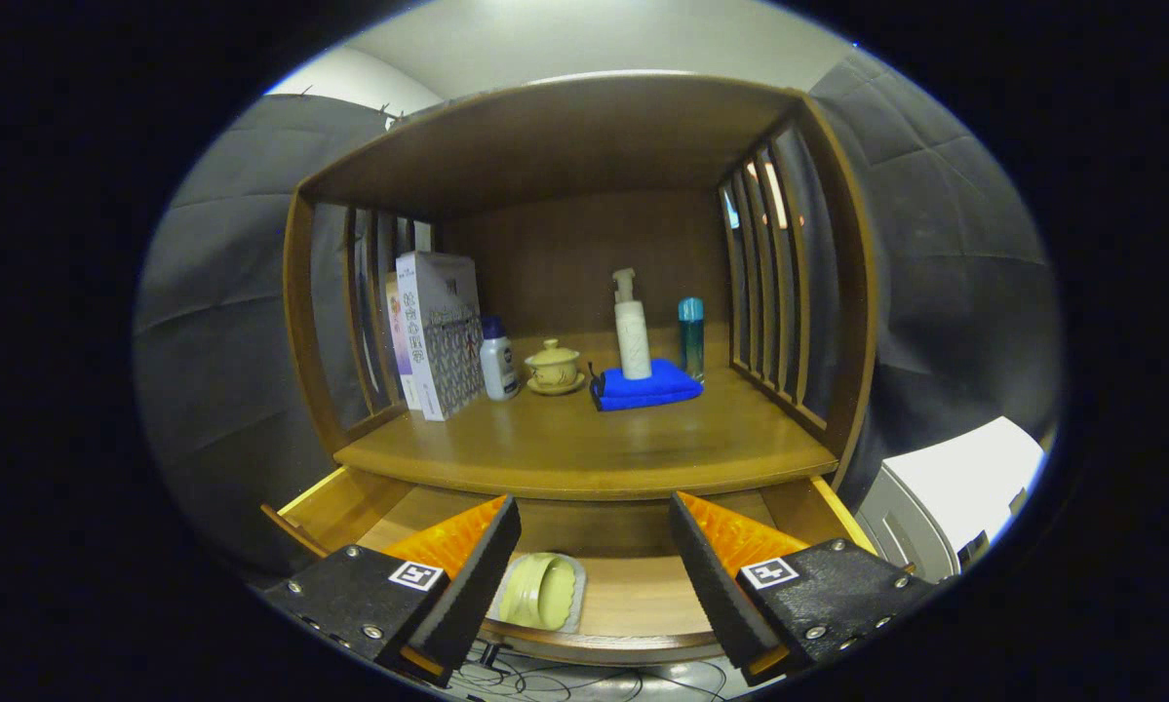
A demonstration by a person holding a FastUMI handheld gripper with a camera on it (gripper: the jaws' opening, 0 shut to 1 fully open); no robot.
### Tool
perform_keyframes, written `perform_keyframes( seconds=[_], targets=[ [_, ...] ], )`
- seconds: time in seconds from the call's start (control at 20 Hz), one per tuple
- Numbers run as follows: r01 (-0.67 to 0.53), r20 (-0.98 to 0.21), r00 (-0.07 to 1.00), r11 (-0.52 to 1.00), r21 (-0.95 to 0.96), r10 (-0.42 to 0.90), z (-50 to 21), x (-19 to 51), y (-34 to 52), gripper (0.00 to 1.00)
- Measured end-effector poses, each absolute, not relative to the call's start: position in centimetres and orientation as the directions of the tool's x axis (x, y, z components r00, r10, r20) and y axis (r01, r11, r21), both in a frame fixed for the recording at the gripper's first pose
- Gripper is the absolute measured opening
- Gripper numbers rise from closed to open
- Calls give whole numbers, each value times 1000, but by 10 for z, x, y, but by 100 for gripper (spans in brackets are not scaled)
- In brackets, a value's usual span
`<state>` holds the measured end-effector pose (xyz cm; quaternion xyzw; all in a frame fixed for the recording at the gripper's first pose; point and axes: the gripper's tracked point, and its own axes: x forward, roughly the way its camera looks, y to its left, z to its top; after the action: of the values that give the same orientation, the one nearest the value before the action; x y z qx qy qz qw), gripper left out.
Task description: Pull open the drawer, take out the items inside it, and place them on the countertop above the cabinet.
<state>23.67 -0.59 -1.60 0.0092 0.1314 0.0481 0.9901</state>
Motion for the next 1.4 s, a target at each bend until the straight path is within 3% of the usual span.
perform_keyframes(
  seconds=[0.35, 0.65, 0.9, 1.1, 1.3, 1.4],
  targets=[
    [-98, -458, 881, 992, 77, 122, -53, 262, -1, 94],
    [-80, -548, 826, 990, 112, 129, -73, 280, 7, 94],
    [-116, -673, 717, 982, 145, 185, -107, 271, 33, 91],
    [-112, -751, 623, 975, 193, 220, -132, 262, 45, 78],
    [-127, -784, 573, 971, 203, 239, -145, 259, 46, 57],
    [-94, -781, 568, 963, 251, 259, -145, 259, 48, 34]
  ],
)
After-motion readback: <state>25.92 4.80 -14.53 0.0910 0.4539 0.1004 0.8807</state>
